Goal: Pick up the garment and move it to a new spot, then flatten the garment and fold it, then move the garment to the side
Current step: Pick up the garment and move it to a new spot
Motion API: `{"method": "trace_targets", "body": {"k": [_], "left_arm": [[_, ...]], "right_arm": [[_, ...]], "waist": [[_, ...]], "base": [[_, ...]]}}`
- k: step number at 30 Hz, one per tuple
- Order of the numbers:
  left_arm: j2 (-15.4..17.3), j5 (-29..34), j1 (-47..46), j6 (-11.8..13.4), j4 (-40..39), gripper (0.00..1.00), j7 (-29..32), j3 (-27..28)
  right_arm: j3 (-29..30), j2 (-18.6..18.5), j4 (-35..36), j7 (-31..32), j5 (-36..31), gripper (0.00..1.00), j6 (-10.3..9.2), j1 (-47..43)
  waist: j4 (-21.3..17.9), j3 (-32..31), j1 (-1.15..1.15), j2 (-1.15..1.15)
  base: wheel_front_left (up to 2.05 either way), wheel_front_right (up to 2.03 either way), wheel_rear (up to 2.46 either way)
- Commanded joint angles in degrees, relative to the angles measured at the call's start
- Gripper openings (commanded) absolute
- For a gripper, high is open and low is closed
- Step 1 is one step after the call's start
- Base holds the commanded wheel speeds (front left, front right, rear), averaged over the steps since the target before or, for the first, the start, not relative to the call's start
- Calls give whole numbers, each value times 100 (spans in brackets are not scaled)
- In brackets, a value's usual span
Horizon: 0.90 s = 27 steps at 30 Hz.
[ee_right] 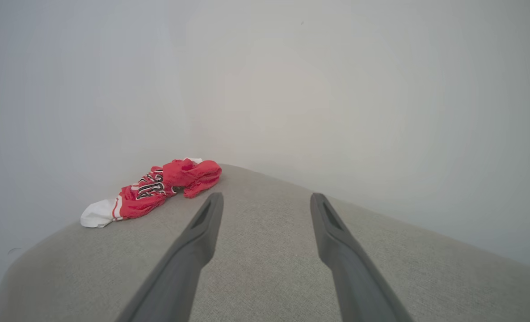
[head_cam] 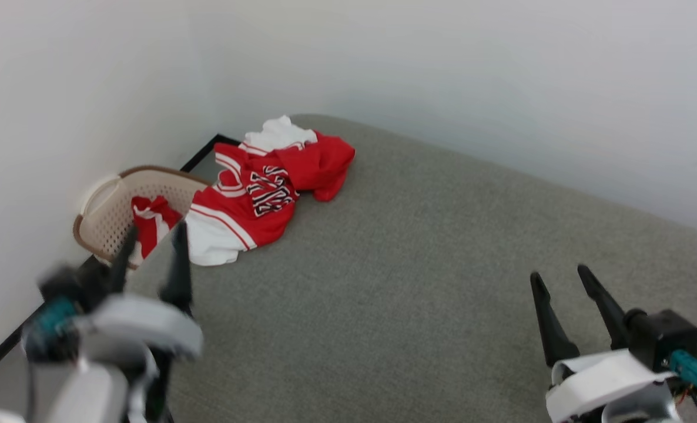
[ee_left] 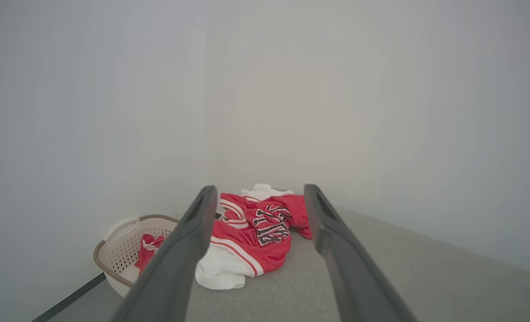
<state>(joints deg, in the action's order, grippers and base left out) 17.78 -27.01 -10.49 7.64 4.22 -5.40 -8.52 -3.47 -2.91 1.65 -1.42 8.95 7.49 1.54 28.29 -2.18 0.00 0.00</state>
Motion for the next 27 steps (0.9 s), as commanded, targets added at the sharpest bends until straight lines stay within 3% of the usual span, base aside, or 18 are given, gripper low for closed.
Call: {"method": "trace_targets", "body": {"k": [1, 14, 27], "left_arm": [[79, -164, -395, -137, 105, 100, 165, 69], [629, -1235, -3002, -941, 1709, 100, 1556, 426], [962, -1443, -4727, -1027, 3917, 100, 3187, 166]], "right_arm": [[-6, -52, 146, 86, -83, 100, 0, 158], [-53, -696, 1112, 717, -237, 100, 0, 1034], [26, -995, 1798, 1032, -221, 100, 0, 1496]], "waist": [[-84, 390, 0, 0], [-870, 2347, 0, 0], [-1440, 3589, 0, 0]], "base": [[0, 0, 0], [0, 0, 0], [0, 0, 0]]}}
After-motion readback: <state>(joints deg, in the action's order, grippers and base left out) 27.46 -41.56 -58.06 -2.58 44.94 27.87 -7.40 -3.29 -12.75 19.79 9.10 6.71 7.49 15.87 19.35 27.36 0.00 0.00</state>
